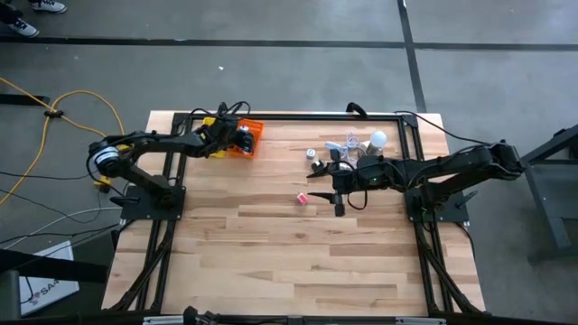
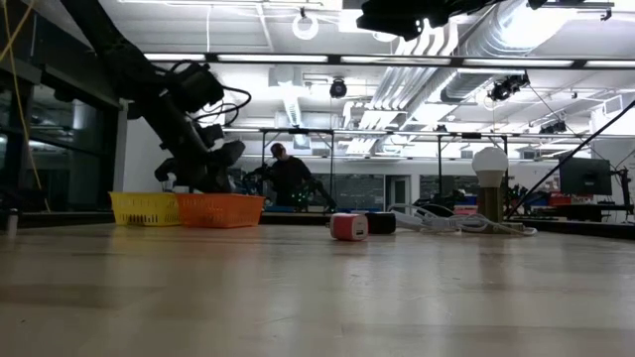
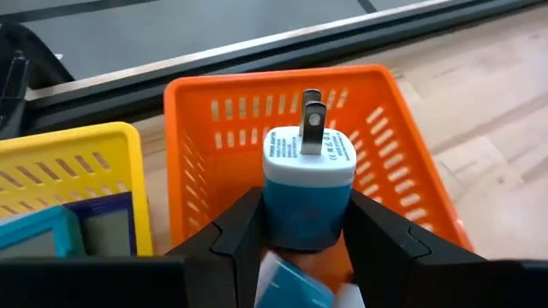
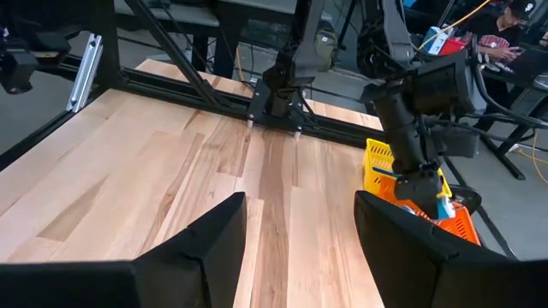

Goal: Pick & Place Office items
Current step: Put the blue adapter into the orange basket

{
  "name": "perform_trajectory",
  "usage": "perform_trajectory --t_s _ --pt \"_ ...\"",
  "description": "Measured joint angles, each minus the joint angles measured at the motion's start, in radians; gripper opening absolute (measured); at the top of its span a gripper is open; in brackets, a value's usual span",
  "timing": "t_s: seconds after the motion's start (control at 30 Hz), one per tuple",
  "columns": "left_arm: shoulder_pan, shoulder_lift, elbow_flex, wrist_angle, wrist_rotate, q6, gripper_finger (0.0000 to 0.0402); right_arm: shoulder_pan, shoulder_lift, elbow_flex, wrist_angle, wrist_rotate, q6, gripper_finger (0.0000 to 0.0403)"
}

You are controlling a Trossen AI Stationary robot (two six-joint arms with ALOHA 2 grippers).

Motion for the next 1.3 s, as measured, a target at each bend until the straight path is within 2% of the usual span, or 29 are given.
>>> perform_trajectory --t_s 1.03,1.3 --pt "0.029 0.023 0.001 0.031 -0.011 0.028 0.0135 0.0 0.0 0.0 -0.03 0.0 0.0 0.0204" --pt "0.029 0.023 0.001 0.029 -0.011 0.053 0.0169 0.0 0.0 0.0 -0.03 -0.014 0.0 0.0204"
